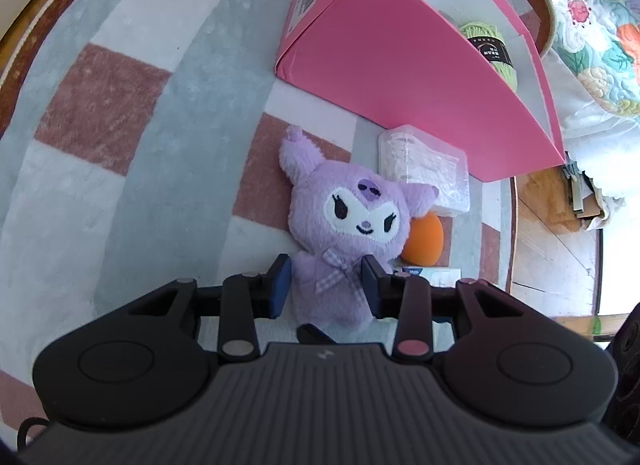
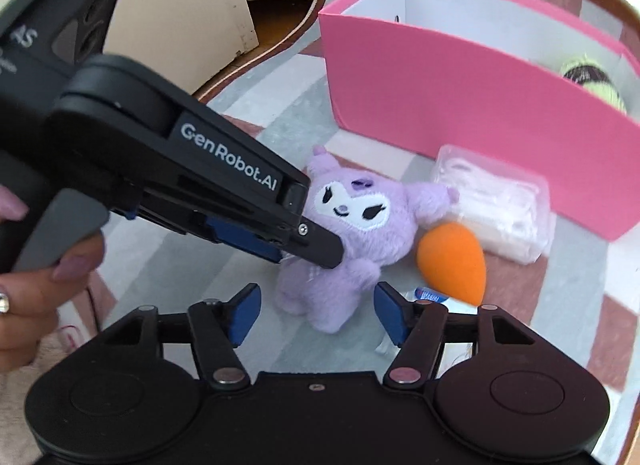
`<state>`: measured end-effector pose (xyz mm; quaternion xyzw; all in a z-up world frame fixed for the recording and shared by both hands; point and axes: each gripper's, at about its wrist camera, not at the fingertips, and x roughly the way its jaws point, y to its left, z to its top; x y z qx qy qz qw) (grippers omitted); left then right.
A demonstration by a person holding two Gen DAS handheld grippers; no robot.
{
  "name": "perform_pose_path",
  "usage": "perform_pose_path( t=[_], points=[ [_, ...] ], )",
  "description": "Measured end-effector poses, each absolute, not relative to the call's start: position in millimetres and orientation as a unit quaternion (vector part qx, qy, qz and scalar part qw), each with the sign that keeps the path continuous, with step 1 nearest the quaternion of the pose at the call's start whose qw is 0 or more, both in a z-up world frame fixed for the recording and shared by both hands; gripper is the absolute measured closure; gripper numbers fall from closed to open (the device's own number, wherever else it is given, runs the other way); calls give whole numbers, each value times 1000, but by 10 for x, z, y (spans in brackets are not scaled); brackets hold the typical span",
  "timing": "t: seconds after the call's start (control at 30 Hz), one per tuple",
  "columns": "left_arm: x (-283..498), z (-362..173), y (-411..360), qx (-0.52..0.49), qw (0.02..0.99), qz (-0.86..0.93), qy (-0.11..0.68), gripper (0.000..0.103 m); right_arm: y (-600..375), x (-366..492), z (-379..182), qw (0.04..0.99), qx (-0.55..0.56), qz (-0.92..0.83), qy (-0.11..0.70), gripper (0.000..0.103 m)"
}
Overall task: Organize objects
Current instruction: 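Reach the right gripper to the purple plush toy and close on it, then lift the plush toy with the right gripper and lower it into the pink box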
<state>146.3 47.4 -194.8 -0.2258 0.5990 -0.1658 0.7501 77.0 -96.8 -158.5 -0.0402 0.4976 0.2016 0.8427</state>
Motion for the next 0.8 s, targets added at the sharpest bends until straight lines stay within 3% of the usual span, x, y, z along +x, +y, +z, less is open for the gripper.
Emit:
perform_pose_path(
  t=[0.07, 0.17, 0.33, 0.8],
  points=[
    [1447, -1971, 416, -210, 756, -163, 599, 62, -948, 821, -1644, 843, -41, 201, 497, 35],
    [1396, -1929, 311, -187, 769, -166, 588, 67, -935, 856, -1723, 847, -51, 188, 495, 36],
    [1230, -1668, 313, -160, 788, -182, 566, 70, -978, 751, -1561, 859, -54, 204, 466, 48],
    [1302, -403, 189, -113, 831, -226, 496, 70, -1156, 754, -448, 888, -104, 252, 371, 48]
  ],
)
